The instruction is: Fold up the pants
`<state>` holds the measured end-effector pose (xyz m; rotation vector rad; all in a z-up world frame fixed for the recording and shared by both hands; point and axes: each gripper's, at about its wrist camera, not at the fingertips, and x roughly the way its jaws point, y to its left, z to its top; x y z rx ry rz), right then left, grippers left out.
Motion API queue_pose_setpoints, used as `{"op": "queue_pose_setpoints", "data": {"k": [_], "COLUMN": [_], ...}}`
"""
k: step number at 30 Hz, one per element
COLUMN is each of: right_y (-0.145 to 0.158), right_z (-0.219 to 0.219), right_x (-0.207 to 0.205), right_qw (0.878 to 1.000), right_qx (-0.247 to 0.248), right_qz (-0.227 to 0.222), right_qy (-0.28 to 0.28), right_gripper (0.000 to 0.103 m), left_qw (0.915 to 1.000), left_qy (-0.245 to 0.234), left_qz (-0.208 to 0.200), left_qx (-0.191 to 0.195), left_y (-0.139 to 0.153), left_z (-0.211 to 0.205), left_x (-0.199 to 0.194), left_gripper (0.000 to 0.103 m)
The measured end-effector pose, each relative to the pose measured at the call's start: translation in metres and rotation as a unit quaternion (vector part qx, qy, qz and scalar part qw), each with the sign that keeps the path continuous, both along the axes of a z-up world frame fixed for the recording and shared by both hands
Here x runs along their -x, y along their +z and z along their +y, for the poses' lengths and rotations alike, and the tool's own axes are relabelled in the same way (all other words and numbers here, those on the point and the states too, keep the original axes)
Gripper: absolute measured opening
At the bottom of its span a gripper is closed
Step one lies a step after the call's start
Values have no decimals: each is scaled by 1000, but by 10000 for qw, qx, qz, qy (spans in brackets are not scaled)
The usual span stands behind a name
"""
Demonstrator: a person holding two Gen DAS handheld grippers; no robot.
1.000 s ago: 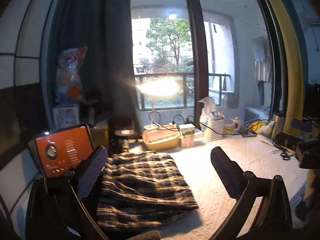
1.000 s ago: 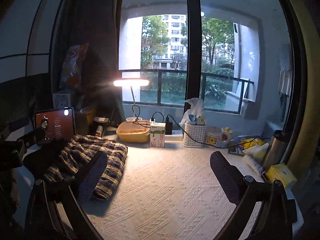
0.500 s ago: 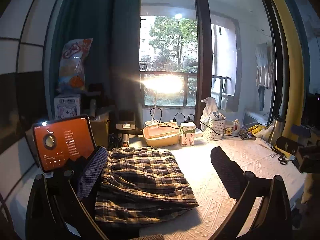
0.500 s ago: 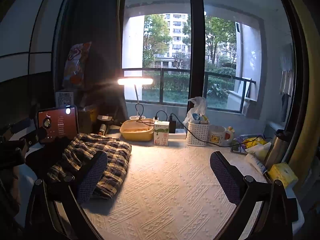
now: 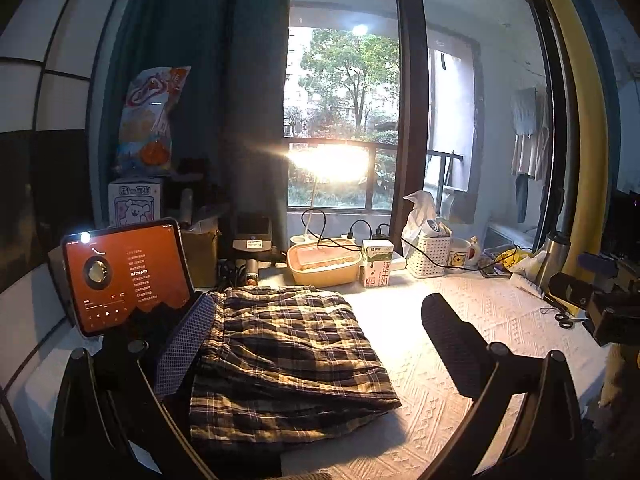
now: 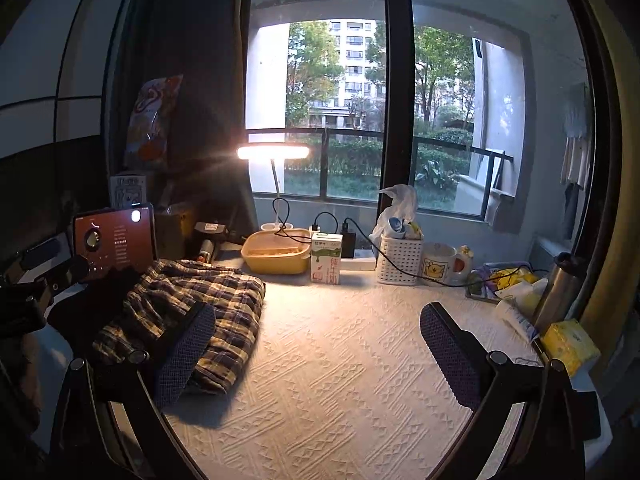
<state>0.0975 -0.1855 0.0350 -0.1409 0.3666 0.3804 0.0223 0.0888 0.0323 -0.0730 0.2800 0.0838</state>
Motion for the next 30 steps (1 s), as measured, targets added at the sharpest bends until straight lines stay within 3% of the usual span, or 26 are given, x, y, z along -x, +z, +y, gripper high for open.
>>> {"op": "queue_pose_setpoints", "data": {"k": [30], "right_y": [-2], "right_z": [1], "right_x": [0], "right_qw": [10000], "right_qx": [-1], "right_qz": [35], "right_qy": [-25], "right_gripper": [103], "left_qw": [9999], "left_qy": [23], "left_qz": [46], "left_qx": [-105], "left_y": [-1], "left_z": [-2], "left_x": [-2], "left_gripper": [102]}}
